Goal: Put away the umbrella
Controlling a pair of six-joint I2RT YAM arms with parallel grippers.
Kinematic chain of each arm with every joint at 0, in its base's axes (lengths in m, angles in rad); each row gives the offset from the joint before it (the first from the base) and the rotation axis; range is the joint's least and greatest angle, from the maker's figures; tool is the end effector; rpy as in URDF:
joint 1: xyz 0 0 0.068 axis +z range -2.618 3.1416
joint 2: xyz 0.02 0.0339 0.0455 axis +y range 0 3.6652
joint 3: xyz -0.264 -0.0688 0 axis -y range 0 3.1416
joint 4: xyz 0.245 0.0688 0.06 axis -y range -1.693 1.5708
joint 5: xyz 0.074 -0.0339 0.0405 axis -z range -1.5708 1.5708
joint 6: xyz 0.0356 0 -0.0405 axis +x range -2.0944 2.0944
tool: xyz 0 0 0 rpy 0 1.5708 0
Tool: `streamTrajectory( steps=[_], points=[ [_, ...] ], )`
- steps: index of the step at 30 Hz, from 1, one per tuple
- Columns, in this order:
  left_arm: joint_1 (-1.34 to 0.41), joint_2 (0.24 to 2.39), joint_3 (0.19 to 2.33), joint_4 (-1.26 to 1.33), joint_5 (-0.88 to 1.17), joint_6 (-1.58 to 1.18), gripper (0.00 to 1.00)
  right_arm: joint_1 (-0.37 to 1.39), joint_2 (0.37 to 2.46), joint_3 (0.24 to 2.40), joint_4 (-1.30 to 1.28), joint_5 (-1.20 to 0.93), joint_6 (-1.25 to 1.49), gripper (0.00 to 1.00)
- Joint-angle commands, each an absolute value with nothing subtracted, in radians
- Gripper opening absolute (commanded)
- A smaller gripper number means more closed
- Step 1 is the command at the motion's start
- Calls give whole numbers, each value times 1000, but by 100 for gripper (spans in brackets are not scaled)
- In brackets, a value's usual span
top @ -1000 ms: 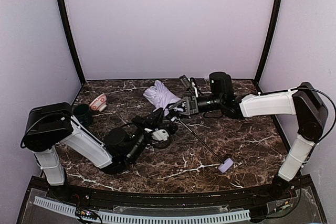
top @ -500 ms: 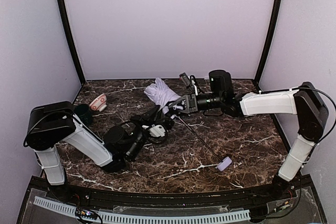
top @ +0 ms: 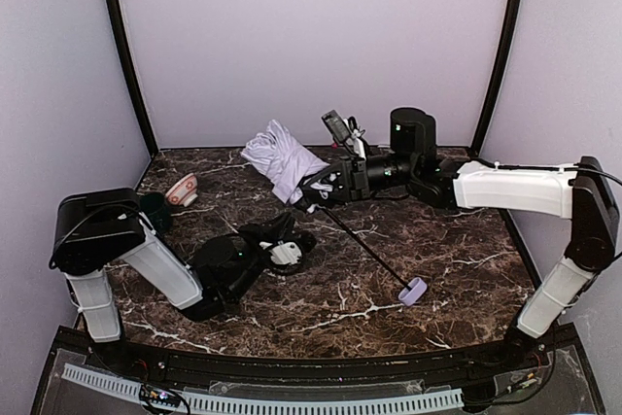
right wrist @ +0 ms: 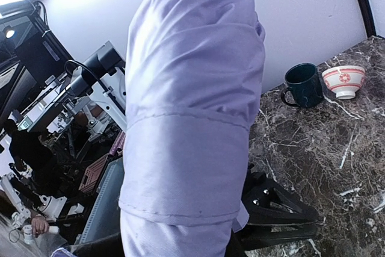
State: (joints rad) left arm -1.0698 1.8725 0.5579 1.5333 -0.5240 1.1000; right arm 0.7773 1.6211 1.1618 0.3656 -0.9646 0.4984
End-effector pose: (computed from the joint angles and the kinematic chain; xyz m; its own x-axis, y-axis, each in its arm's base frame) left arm 0.1698 -0.2729 0.1665 0.5150 0.6661 -0.5395 0.1452 0.5525 0.8207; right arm 0.2456 0.2827 0.3135 -0.5284 -0.1378 -0.8377 -0.8314 -0.1160 0.5435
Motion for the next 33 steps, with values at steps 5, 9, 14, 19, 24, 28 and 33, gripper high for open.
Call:
streamTrajectory(
  steps=[5, 9, 14, 19, 24, 28, 33],
  points=[
    [-1009, 1411, 392, 1153, -48, 370, 42, 761, 1522, 1208, 281, -861, 311, 0],
    [-925, 1294, 481, 1062, 266, -50, 55, 760, 1509, 1202, 349, -886, 295, 0],
    [-892, 1305, 534, 1182, 405, -304, 65, 769, 1475, 1176, 475, -911, 302, 0],
    [-879, 1282, 596, 1120, 462, -343, 67, 787, 1440, 1185, 495, -933, 282, 0],
    [-879, 1262, 653, 1041, 482, -336, 57, 801, 1418, 1172, 480, -954, 249, 0],
    [-879, 1295, 693, 1072, 495, -363, 53, 815, 1412, 1170, 467, -955, 228, 0],
    [-879, 1311, 722, 1107, 519, -364, 50, 819, 1408, 1172, 446, -952, 213, 0]
  ],
)
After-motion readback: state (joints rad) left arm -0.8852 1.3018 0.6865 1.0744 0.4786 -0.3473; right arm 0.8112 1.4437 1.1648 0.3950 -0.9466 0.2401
